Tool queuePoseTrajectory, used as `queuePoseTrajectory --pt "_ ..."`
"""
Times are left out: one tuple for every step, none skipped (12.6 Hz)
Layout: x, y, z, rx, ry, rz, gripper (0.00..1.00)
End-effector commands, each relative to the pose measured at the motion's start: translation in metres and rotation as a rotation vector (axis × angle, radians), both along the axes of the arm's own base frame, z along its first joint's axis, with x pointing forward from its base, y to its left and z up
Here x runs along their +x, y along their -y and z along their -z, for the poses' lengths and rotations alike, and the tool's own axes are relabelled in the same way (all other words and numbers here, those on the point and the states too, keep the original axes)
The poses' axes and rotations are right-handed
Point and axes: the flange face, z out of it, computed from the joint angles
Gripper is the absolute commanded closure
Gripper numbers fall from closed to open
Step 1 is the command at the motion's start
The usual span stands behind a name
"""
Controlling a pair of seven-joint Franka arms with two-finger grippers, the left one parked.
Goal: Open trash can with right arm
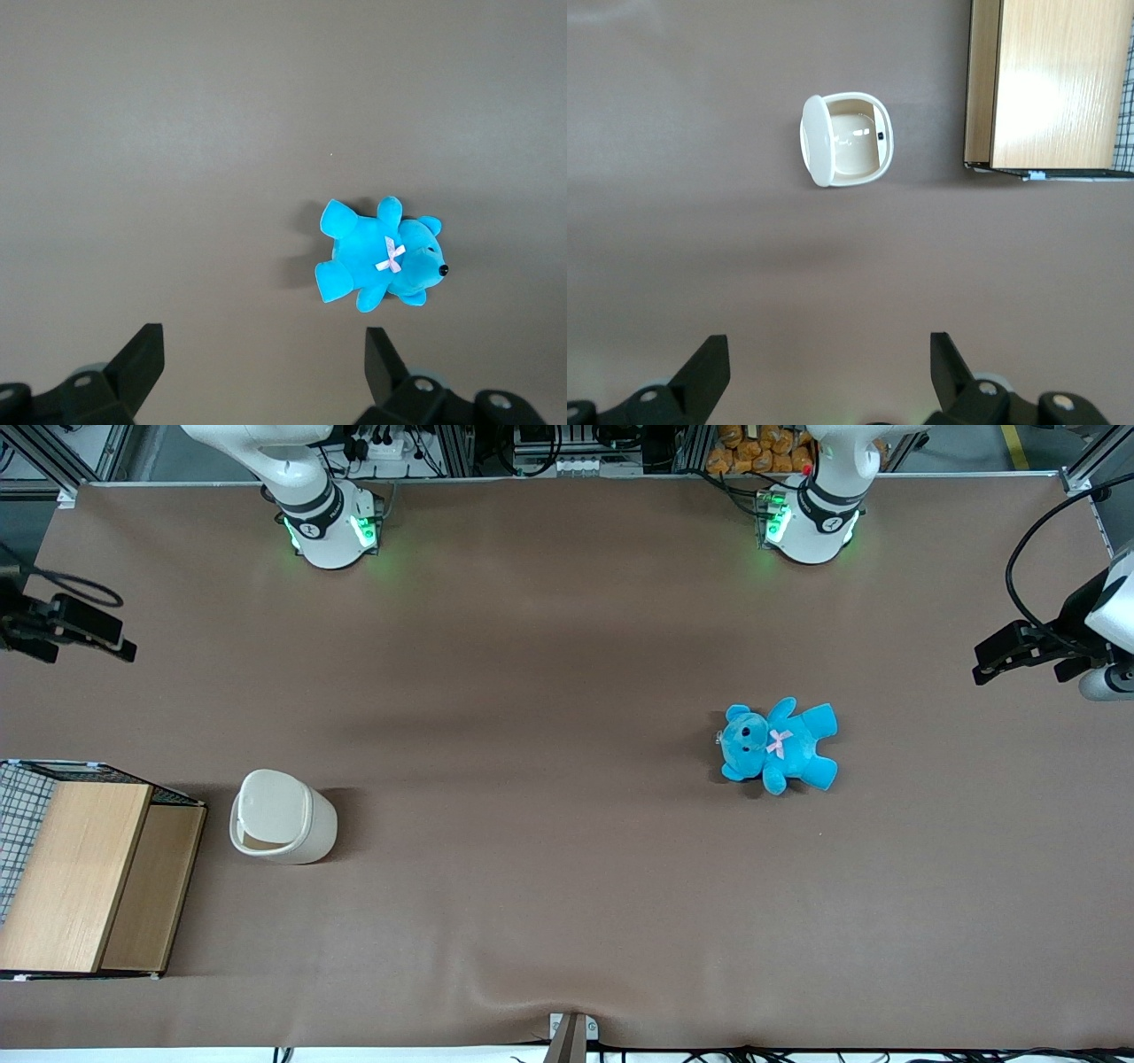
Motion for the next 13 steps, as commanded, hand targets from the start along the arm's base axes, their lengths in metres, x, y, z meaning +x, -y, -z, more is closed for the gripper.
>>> queuePoseTrajectory --pt "-0.034 0.003 0.003 -0.017 0.021 0.019 0.0" --pt "-0.031 0.004 0.004 -0.036 0.021 0.017 0.0" --pt "-0.028 0.005 -0.001 -0.057 0.033 0.009 0.0" --pt "-0.021 0.006 -0.004 -0.093 0.041 0.006 0.0" --pt "-0.014 0.007 -0.002 -0.094 0.039 0.009 0.0" --pt "-0.009 0.007 -0.002 -0.094 0.042 0.012 0.0" --pt "-0.009 0.009 -0.001 -0.096 0.04 0.014 0.0" --pt "-0.008 0.01 -0.001 -0.096 0.04 0.015 0.0" --pt "-0.008 0.011 -0.001 -0.094 0.042 0.021 0.0" --pt "-0.008 0.01 -0.001 -0.097 0.043 0.015 0.0" --pt "-0.009 0.011 -0.002 -0.099 0.043 0.017 0.0" --pt "-0.009 0.011 -0.001 -0.091 0.042 0.021 0.0" --pt "-0.008 0.013 -0.002 -0.094 0.046 0.018 0.0"
